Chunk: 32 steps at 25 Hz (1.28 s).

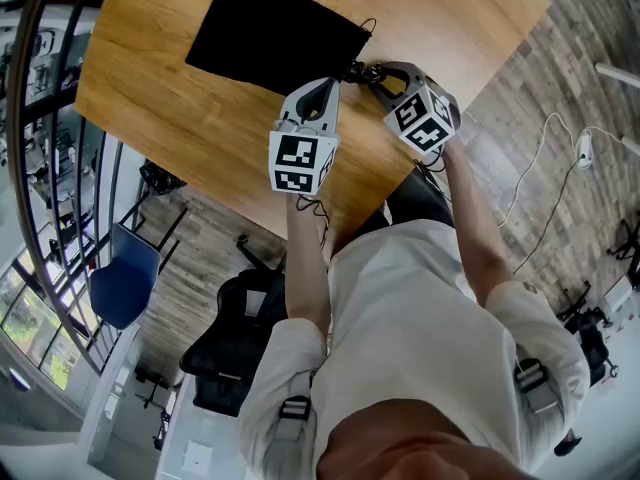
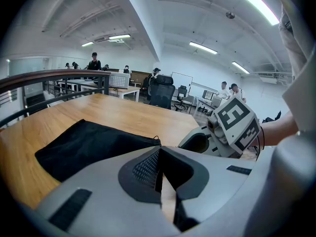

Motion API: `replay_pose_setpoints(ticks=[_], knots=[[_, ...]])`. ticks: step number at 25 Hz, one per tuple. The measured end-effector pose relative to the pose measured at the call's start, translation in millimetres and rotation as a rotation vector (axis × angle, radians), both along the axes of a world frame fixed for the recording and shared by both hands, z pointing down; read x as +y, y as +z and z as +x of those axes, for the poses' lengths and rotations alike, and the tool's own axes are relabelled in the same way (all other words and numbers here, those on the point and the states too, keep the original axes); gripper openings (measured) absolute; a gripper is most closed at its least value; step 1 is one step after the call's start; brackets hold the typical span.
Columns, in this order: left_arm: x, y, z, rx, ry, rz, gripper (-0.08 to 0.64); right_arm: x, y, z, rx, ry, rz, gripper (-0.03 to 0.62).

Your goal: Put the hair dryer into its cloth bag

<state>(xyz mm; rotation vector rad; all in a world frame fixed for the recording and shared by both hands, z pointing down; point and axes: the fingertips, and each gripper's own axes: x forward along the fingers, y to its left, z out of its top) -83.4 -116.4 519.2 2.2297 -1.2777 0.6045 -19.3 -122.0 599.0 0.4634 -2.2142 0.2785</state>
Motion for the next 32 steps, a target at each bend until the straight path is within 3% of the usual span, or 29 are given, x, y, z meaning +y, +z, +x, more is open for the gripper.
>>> replay_pose_setpoints(ticks=[32], knots=[[4.3,2.1,-0.4,0.019,0.017,-0.014,0.017,-20.0,3.1,-62.7,-0.11,-0.018,-0.014,0.123]])
